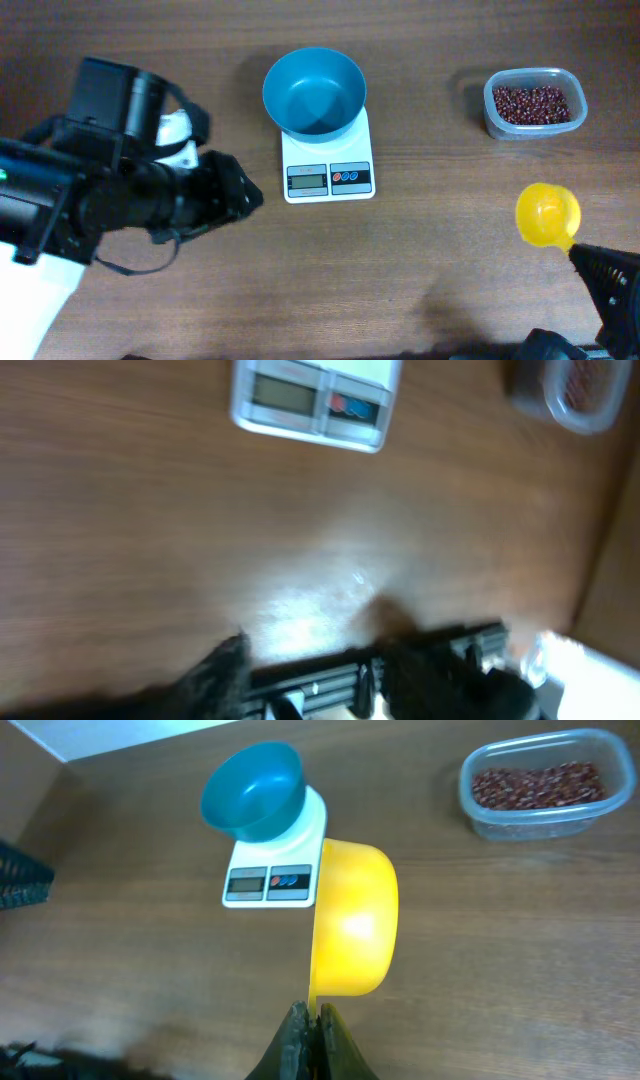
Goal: Scoop item into bowl and weigh 50g on scale
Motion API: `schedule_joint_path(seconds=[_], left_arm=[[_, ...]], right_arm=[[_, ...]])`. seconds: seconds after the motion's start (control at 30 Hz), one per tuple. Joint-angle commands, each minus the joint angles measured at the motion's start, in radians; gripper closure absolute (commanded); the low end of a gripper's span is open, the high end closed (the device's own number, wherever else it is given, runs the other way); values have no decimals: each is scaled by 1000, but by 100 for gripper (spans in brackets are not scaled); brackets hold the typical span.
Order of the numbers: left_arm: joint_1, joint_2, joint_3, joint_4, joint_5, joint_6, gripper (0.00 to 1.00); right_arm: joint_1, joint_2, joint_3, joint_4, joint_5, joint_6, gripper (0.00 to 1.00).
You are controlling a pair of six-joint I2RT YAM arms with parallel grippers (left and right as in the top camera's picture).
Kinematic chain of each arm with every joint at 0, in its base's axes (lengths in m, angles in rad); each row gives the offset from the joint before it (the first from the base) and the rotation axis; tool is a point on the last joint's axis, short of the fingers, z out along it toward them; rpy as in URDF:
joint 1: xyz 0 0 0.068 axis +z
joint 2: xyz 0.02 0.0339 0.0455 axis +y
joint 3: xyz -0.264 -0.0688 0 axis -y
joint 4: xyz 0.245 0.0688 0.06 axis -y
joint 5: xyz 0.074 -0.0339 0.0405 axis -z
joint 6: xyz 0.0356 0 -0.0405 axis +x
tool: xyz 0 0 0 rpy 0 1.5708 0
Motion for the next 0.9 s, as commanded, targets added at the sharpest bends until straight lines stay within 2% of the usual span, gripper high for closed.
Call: schedule_joint_path(seconds=[0.0, 0.07, 0.13, 0.3, 0.33, 0.4, 0.6, 0.87], left_arm=[[-177, 3, 7, 73, -110, -40, 100], [-319, 37, 7, 142, -292, -90, 100], [-421, 111, 7, 217, -388, -90, 100], [-571, 428, 7, 329, -637, -91, 100], [-603, 491, 6, 338, -777, -165, 100], [-613, 536, 6, 352, -868, -273, 100], [-613, 627, -58, 603, -842, -271, 100], [-577, 727, -60, 691, -839, -269, 100]], right_arm=[[-1, -6, 11, 1, 88, -13, 96], [-1, -6, 11, 2, 117, -5, 96], [-1, -6, 11, 10, 150, 25, 96], [-1, -6, 11, 13, 173, 24, 96], [-1, -6, 11, 12, 173, 24, 96], [-1, -6, 11, 12, 173, 25, 96], [-1, -6, 11, 13, 196, 25, 96], [-1, -6, 11, 14, 196, 25, 96]])
